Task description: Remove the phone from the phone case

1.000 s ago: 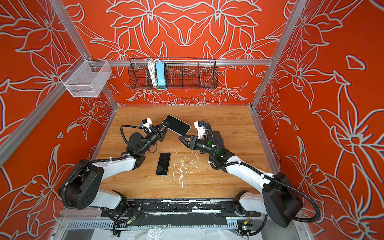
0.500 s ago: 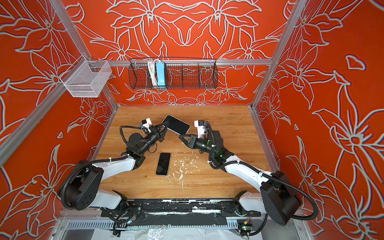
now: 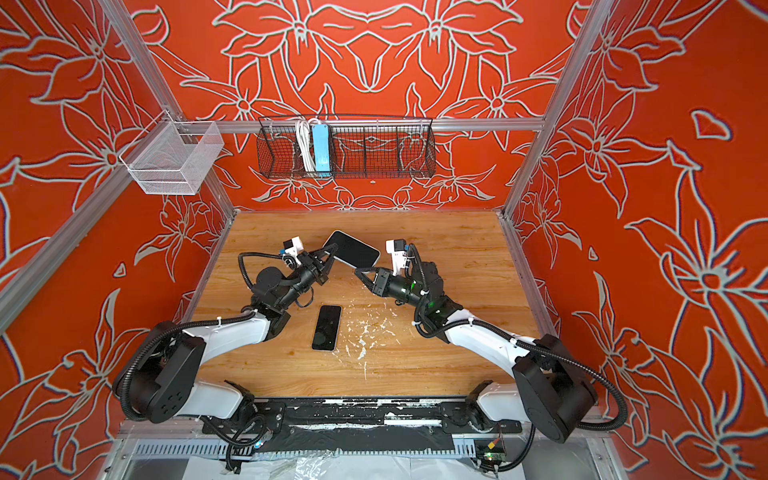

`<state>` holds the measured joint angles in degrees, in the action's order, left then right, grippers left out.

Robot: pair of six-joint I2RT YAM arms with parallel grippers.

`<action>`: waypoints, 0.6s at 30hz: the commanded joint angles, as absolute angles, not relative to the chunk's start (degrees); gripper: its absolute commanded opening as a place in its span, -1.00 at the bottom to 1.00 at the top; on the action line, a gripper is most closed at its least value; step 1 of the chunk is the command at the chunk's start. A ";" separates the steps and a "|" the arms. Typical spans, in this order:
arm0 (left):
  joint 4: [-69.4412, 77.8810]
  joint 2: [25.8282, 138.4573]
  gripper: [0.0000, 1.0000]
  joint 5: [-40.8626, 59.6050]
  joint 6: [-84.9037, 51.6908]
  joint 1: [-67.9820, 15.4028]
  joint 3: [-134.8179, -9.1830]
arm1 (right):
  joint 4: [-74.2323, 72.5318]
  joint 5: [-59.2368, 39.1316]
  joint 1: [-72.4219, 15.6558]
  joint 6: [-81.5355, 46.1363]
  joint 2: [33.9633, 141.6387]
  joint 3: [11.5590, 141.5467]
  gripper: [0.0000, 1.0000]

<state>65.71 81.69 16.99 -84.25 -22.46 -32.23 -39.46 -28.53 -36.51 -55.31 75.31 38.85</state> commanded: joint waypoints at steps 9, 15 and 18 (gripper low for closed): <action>72.07 80.18 -1.00 17.05 -86.04 -22.76 -32.75 | -48.85 -22.58 -39.17 -57.22 75.78 36.41 -0.56; 71.83 80.13 -1.00 16.71 -86.37 -22.74 -32.52 | -49.36 -21.23 -39.85 -56.78 75.76 36.08 -0.62; 71.05 79.98 -1.00 16.44 -87.00 -22.76 -32.50 | -48.16 -20.85 -40.28 -55.68 75.59 36.41 -0.64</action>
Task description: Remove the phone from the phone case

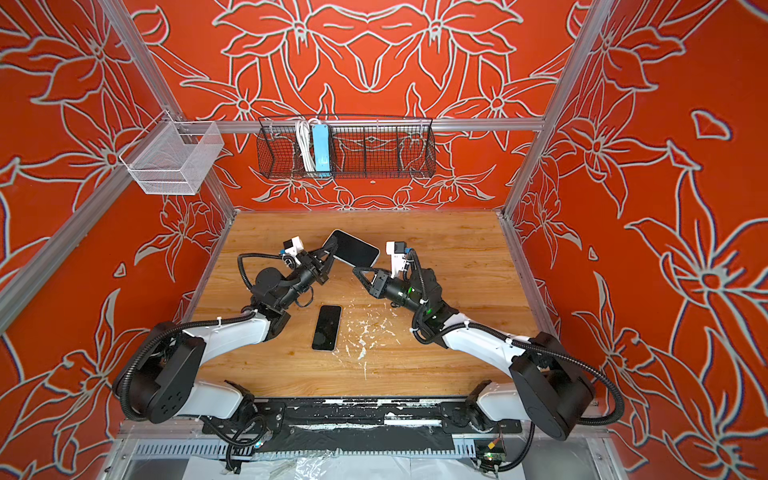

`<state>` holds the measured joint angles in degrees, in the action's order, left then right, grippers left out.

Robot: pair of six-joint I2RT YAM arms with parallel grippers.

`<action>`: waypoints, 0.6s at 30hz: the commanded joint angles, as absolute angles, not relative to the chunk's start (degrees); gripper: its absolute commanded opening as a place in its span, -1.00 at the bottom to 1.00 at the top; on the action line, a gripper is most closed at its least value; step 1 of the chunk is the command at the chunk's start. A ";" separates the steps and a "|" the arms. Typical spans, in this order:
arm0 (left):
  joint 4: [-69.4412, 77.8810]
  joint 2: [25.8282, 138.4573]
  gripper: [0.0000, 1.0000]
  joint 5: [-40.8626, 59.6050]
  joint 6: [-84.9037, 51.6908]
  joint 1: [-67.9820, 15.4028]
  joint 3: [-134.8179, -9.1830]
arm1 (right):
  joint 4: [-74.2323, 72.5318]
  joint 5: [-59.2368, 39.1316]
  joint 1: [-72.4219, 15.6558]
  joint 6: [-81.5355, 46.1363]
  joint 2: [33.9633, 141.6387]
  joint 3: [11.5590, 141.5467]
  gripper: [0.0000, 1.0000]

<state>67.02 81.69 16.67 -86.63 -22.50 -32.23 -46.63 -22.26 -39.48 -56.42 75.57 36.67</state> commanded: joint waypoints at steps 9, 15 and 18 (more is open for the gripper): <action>68.81 79.12 -1.00 14.97 -90.52 -22.76 -31.68 | -41.48 -18.97 -41.81 -48.54 73.76 37.32 -0.65; 62.93 75.50 -1.00 14.15 -90.97 -22.84 -32.21 | -37.13 -17.49 -42.35 -43.69 72.48 37.52 -0.65; 61.64 74.28 -1.00 13.93 -91.22 -22.83 -32.34 | -36.04 -16.97 -42.37 -42.37 72.42 37.46 -0.65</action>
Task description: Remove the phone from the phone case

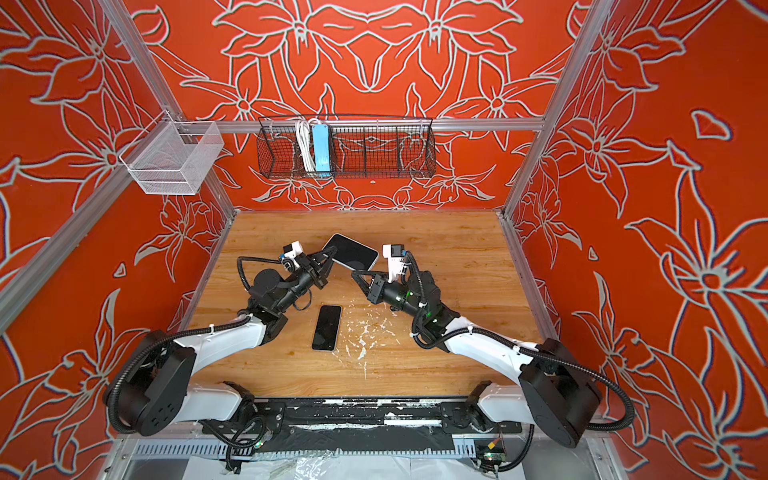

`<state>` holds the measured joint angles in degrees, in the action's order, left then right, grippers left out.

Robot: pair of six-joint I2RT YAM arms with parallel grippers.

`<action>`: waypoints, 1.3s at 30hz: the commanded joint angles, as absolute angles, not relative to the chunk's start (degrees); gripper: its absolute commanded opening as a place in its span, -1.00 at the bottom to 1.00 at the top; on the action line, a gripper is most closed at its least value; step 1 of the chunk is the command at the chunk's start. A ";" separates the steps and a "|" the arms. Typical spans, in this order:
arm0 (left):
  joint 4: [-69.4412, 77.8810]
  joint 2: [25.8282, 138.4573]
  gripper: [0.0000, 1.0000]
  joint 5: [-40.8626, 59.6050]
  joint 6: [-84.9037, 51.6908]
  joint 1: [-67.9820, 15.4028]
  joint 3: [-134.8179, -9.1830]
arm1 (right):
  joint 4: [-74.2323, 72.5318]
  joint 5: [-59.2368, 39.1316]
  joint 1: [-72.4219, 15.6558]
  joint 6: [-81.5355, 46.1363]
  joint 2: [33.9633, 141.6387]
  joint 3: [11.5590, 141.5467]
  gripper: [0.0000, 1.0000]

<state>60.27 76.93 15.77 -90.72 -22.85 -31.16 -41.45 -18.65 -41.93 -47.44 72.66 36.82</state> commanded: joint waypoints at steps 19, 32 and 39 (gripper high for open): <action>65.28 76.21 -1.00 14.25 -100.46 -23.80 -33.35 | -35.35 -13.30 -42.40 -35.42 73.62 35.23 -0.65; 65.92 74.98 -1.00 14.23 -101.95 -24.26 -34.51 | -37.04 -10.55 -42.42 -34.76 73.95 32.40 -0.64; 66.52 75.07 -1.00 14.10 -102.41 -24.61 -34.96 | -38.58 -10.54 -42.42 -35.14 75.64 31.99 -0.62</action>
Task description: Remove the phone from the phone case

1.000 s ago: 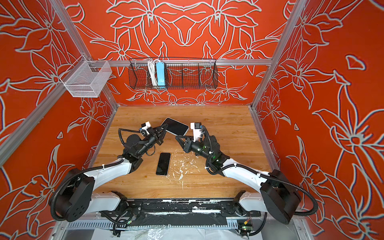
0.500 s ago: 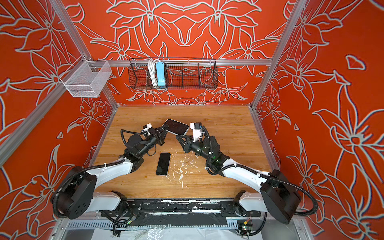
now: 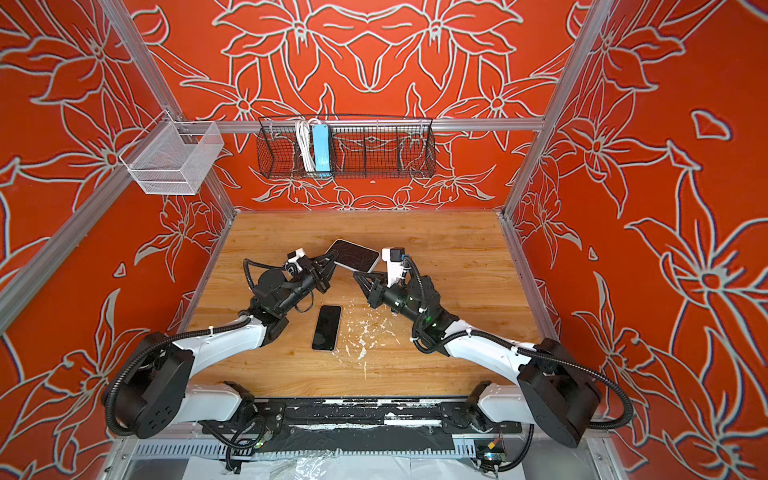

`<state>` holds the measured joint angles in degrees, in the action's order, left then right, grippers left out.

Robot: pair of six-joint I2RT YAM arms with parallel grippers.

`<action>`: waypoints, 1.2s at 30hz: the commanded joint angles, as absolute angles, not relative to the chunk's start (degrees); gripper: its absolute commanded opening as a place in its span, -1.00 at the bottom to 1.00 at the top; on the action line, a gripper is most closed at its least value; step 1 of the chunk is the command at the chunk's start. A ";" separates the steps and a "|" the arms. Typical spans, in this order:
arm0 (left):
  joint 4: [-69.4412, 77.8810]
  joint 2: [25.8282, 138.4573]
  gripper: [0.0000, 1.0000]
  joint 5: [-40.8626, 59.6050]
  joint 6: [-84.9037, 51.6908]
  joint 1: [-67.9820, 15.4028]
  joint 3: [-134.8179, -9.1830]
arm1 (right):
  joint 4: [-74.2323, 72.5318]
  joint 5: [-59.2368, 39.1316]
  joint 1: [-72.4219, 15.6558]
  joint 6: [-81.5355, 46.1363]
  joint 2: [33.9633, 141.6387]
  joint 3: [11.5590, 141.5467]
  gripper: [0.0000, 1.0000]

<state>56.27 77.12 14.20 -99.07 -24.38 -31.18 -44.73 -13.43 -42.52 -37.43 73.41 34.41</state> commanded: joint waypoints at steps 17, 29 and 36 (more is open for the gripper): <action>67.06 73.89 -1.00 13.67 -101.27 -24.71 -35.79 | -40.55 -8.64 -42.36 -36.46 76.38 30.03 -0.55; 68.60 74.39 -1.00 13.88 -101.44 -24.78 -36.74 | -38.94 -6.33 -43.26 -35.41 75.30 29.60 -0.57; 68.38 74.27 -1.00 13.82 -99.66 -24.79 -36.52 | -39.50 -8.18 -43.34 -35.99 75.13 29.44 -0.58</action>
<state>63.24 75.92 13.50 -99.83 -24.56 -35.66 -39.62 -7.94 -42.89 -36.14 75.68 29.82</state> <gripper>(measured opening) 0.096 0.212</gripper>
